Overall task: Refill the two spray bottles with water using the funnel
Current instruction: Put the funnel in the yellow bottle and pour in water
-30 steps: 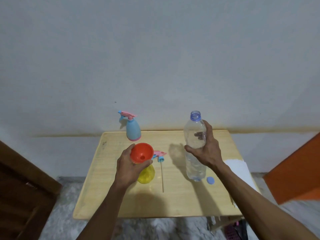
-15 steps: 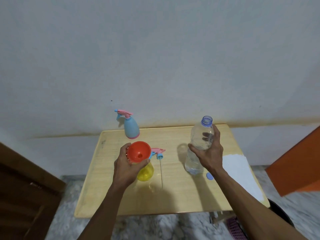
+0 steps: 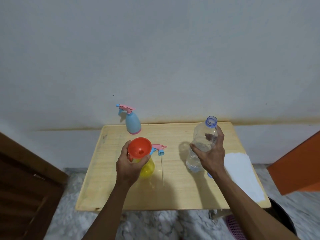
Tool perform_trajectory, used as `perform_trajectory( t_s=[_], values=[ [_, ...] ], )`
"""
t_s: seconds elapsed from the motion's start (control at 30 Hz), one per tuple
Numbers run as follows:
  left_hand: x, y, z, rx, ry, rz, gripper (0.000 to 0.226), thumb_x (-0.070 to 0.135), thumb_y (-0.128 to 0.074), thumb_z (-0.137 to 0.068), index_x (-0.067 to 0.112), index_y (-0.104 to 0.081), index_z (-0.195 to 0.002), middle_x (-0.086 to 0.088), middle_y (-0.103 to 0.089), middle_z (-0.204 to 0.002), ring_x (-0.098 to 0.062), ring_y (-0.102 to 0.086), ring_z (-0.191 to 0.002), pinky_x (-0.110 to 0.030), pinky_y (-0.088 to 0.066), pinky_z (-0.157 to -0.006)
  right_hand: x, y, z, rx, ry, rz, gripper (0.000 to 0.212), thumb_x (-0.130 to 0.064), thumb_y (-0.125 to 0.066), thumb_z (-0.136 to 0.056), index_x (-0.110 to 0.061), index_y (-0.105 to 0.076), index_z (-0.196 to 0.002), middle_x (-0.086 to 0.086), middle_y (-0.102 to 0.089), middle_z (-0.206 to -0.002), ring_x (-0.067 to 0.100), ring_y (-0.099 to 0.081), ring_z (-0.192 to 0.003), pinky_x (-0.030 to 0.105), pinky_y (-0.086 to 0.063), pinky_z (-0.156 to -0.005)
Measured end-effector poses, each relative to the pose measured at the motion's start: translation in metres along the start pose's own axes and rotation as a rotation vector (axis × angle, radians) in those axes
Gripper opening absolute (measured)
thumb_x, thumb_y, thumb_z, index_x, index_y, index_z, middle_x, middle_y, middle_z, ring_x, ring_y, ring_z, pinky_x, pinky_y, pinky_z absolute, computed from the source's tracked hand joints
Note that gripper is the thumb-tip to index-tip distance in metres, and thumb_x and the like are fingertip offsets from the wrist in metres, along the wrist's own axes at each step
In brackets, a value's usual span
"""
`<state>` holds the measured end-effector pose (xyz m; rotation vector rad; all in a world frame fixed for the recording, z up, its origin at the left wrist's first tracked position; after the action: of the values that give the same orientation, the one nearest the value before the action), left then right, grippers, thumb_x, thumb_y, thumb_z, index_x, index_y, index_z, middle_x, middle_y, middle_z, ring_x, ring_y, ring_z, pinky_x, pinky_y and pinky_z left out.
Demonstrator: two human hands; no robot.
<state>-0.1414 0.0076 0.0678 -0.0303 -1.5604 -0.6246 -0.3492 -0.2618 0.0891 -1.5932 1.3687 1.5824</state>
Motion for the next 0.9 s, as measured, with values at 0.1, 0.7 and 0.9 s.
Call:
perform_trajectory(
  t_s=[0.1,0.7,0.9],
  values=[
    [0.000,-0.001,-0.001,0.000,-0.007,0.012,0.092,0.043,-0.086,-0.065,0.029,-0.040,-0.144,0.004,-0.056,-0.125,-0.021,-0.057,-0.115,-0.040,-0.052,-0.096,0.000,0.000,0.001,0.001,-0.001,-0.008,0.110,-0.019,-0.096,-0.064,-0.040,-0.029,-0.149,0.000,-0.063,-0.124,0.017,-0.062,-0.111,0.025,-0.044,-0.087],
    [0.049,0.026,0.007,0.052,-0.036,0.428,0.074,0.009,-0.088,-0.068,0.027,-0.046,-0.126,0.012,-0.059,-0.112,0.000,-0.068,-0.089,-0.025,-0.059,-0.073,0.001,-0.001,0.006,0.020,-0.055,0.084,0.108,-0.027,-0.095,-0.068,-0.041,-0.025,-0.148,-0.002,-0.061,-0.119,0.014,-0.060,-0.107,0.031,-0.046,-0.093],
    [0.074,-0.002,0.012,-0.039,-0.066,0.285,0.073,0.038,-0.088,-0.055,0.030,-0.054,-0.119,0.008,-0.065,-0.110,-0.013,-0.068,-0.093,-0.033,-0.059,-0.079,0.000,0.000,0.006,0.032,-0.052,0.075,0.107,-0.026,-0.095,-0.068,-0.039,-0.026,-0.149,-0.004,-0.059,-0.120,0.014,-0.060,-0.108,0.031,-0.046,-0.095]
  ],
)
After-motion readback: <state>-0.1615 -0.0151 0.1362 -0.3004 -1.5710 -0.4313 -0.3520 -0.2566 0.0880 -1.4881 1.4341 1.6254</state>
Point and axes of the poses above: each hand's wrist, its own z-axis away from the middle knuckle, its own y-axis out of the back of the hand, x = y × z, the point moved 9 cm from there along -z, towards the middle knuckle
